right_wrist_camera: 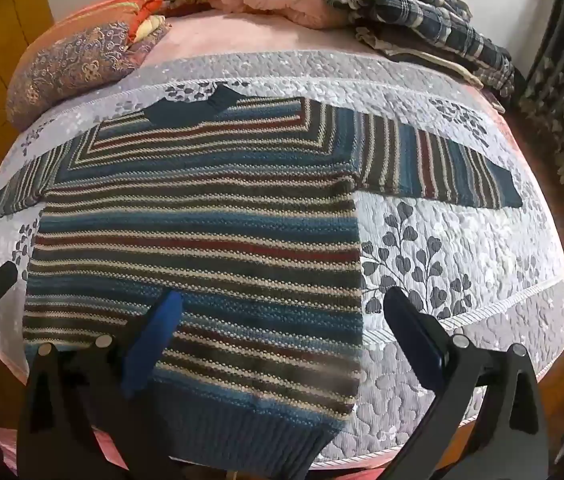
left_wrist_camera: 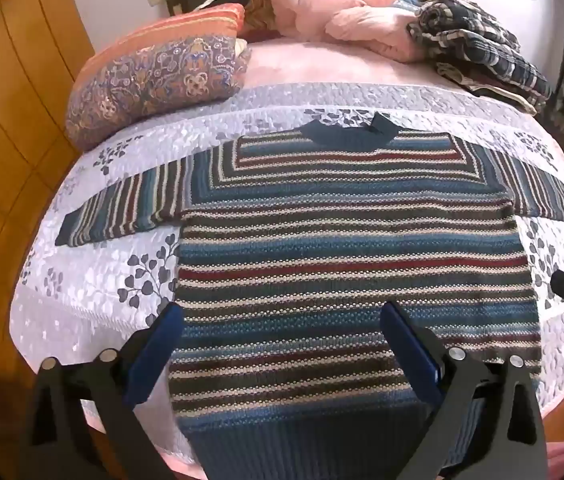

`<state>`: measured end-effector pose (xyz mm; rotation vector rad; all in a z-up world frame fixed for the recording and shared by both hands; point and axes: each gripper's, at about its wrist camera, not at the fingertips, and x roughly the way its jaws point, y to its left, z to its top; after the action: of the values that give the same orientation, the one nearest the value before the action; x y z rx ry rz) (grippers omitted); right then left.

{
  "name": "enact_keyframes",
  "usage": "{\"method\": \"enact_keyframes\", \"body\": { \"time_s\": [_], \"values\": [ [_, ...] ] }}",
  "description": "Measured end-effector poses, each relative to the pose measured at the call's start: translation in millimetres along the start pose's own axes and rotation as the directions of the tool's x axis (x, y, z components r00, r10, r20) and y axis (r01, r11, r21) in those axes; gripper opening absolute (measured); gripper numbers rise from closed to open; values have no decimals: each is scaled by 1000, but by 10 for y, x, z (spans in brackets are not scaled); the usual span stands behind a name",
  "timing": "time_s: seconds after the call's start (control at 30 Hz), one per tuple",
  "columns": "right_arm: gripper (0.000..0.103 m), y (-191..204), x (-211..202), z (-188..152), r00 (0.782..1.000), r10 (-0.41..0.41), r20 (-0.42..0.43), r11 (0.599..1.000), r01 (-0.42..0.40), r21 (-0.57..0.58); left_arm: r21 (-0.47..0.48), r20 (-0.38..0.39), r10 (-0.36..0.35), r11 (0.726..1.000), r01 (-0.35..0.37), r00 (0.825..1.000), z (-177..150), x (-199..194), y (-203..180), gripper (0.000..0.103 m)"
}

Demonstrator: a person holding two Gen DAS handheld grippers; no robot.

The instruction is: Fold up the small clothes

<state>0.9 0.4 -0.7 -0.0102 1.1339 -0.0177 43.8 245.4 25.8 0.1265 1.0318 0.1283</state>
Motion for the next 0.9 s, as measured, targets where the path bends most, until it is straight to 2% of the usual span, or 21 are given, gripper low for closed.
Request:
{"method": "enact_keyframes", "body": {
  "time_s": [0.07, 0.13, 0.2, 0.23, 0.4, 0.9],
  "values": [
    [100, 1, 26, 18, 1000, -4, -11, 1000, 4, 4, -8, 0, 1, 1000, -1, 1000, 4, 10, 26, 99],
    [100, 15, -1, -3, 1000, -2, 31, 1000, 3, -5, -2, 4, 5, 1000, -5, 1000, 32, -14, 6, 99],
    [100, 22, -15, 55, 1000, 2, 24, 1000, -1, -3, 1, 8, 4, 1000, -4, 1000, 53, 9, 16, 99],
    [100, 21, -51, 38, 1000, 1, 26, 1000, -1, -1, 2, 38, 15, 1000, -15, 999, -9, -35, -11, 99],
    [100, -13, -68, 23, 999, 13, 32, 1000, -13, 8, -7, 28, -12, 1000, 12, 1000, -2, -23, 22, 99],
    [100, 2, -74, 5, 999, 7, 47, 1000, -7, 9, -8, 30, -9, 1000, 9, 999, 1, -33, 29, 99]
  ]
}}
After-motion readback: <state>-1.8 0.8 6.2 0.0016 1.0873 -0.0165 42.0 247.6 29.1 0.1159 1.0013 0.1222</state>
